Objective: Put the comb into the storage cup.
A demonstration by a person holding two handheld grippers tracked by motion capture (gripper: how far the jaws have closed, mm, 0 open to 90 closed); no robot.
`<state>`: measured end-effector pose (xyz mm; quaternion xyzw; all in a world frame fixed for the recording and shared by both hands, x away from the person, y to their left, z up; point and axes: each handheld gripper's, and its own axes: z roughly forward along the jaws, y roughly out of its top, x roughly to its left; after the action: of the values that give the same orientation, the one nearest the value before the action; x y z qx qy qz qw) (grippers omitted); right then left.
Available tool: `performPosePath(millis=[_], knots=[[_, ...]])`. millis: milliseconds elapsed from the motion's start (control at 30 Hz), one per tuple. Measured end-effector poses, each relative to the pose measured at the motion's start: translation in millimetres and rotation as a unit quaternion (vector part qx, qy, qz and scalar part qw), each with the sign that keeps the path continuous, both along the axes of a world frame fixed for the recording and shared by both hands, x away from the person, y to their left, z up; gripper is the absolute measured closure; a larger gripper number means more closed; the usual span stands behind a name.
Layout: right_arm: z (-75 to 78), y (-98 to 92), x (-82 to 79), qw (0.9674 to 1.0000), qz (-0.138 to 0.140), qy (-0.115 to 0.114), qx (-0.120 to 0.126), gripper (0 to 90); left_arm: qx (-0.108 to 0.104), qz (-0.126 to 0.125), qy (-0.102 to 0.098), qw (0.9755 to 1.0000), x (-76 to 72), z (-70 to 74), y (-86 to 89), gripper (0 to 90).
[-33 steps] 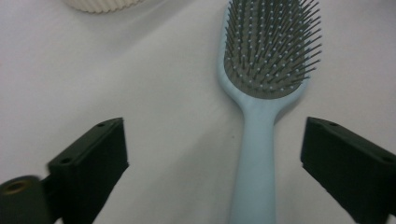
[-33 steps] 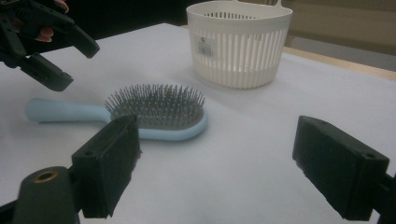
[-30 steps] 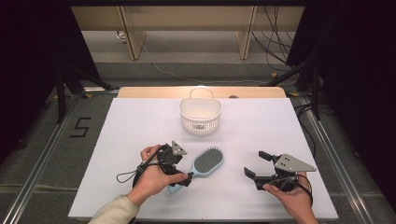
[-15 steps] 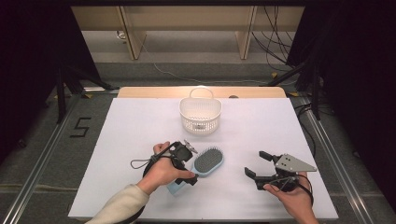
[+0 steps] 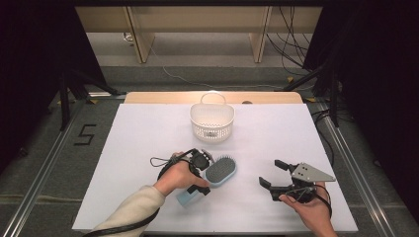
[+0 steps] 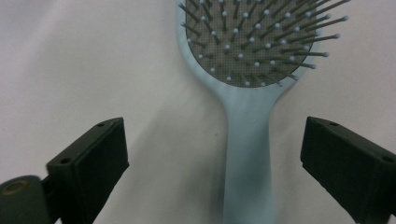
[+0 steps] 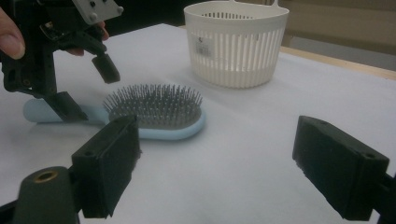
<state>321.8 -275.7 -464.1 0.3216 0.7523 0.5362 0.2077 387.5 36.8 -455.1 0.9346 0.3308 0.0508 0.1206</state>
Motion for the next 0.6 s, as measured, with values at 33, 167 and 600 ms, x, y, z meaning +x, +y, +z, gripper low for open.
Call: performPosePath(millis=[33,167,600], knots=[[-0.1,-0.1,0.0,1.0000,0.000,0.000,0.000,15.8,0.002,-0.001,0.005,1.0000,0.3,-1.1,-0.8,11.3],[0.3,-0.3,-0.1,1.0000,-0.001,0.000,-0.001,15.8,0.010,-0.004,0.017,0.9998,1.4,-5.2,-2.6,13.7],[0.3,-0.5,-0.1,1.0000,-0.002,0.001,-0.001,15.8,0.019,-0.019,0.034,0.9990,3.5,-6.9,-7.4,19.5]])
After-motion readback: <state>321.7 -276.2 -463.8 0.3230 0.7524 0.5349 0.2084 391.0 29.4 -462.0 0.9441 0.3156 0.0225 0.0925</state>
